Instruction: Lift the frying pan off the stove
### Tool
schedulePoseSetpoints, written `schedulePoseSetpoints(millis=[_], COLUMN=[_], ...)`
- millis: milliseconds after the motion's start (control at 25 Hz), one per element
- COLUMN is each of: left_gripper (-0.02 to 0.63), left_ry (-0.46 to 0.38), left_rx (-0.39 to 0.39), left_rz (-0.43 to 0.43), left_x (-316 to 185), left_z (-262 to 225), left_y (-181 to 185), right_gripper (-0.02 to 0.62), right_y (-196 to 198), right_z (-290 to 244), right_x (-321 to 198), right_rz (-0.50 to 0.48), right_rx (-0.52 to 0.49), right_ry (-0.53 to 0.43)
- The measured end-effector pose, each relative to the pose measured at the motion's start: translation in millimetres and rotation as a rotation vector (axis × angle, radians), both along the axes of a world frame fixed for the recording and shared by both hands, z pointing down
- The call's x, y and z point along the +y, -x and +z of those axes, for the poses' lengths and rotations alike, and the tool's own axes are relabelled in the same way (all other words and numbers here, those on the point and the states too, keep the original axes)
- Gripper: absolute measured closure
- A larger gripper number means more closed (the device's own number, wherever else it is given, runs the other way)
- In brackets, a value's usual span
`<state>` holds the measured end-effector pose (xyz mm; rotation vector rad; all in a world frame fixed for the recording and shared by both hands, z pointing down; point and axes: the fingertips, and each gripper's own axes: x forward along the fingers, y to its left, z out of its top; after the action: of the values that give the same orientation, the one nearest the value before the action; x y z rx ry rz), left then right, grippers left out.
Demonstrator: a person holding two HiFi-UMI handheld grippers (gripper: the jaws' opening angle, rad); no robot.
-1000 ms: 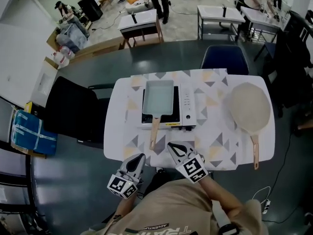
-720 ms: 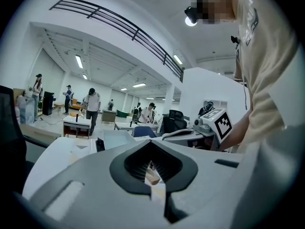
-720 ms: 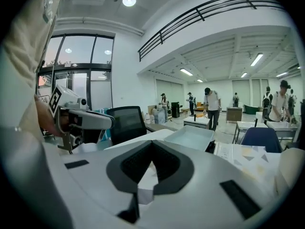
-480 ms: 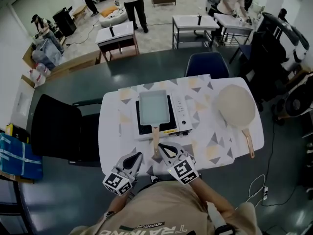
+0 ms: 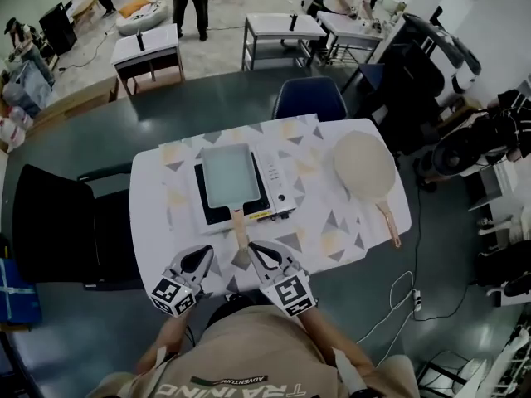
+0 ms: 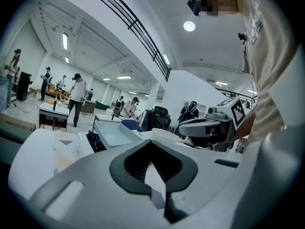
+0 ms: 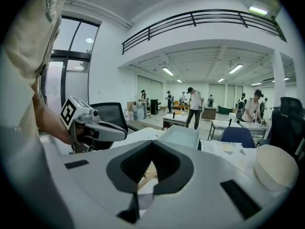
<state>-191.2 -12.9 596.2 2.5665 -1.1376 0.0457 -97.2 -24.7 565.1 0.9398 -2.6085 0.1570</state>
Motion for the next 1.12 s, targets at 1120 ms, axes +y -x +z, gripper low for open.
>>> schedulePoseSetpoints(millis=[1120], left_gripper=[0.607], left_ry=[0.277], left_rx=[0.083], left_rz=[-0.188], left_x=[-47], left_z=[36], left_y=[-25], right_gripper=[0.592], right_y=[-57], right_z=[41], right_x=[-79], right_rz=[-0.102], right_rx=[-0.077], right_ry=[0.059])
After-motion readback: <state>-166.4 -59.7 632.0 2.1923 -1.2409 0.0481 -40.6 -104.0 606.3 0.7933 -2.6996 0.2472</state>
